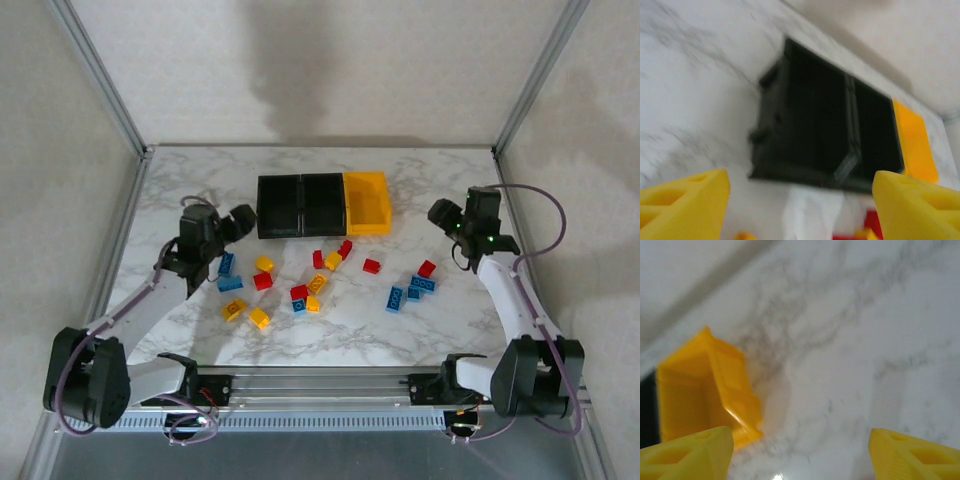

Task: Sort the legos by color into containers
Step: Pick up the lego from the middle-right of the table.

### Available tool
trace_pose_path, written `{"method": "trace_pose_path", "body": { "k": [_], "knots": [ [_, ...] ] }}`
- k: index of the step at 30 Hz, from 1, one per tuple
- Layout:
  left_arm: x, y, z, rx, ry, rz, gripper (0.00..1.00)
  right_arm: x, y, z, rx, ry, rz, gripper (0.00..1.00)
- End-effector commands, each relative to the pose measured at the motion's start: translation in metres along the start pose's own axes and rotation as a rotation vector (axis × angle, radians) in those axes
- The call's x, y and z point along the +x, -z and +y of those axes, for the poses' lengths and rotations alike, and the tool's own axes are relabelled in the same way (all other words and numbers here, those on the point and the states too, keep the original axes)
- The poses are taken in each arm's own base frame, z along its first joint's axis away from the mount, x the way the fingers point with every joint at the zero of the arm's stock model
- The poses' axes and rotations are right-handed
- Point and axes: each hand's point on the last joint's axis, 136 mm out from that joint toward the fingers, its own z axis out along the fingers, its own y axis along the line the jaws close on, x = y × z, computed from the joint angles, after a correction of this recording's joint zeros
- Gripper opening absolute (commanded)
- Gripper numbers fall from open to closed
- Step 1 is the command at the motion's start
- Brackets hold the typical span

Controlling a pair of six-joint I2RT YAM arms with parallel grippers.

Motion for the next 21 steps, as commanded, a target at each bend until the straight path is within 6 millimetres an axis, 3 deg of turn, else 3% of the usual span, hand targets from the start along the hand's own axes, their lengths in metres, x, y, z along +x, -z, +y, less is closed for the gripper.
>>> {"method": "trace_pose_path", "body": {
  "k": [1, 5, 11, 17, 21],
  "knots": [
    [0.041, 0.018, -0.011, 0.03, -0.01, 0.125, 0.73, 0.052, 0.003, -0.032, 0.175, 0.0, 0.219, 0.77],
    [0.059, 0.037, -0.032, 0.088, -0.015, 0.126, 0.74, 0.081, -0.004, -0.044, 0.243, 0.013, 0.274, 0.81],
    [0.08, 0.048, -0.044, 0.115, -0.011, 0.147, 0.74, 0.112, -0.023, -0.061, 0.302, -0.002, 0.333, 0.76],
    [0.1, 0.044, -0.042, 0.077, -0.046, 0.18, 0.74, 0.122, -0.041, -0.059, 0.299, 0.004, 0.369, 0.69],
    [0.107, 0.043, -0.046, 0.079, -0.052, 0.187, 0.74, 0.122, -0.047, -0.058, 0.306, 0.013, 0.369, 0.57]
  ]
}}
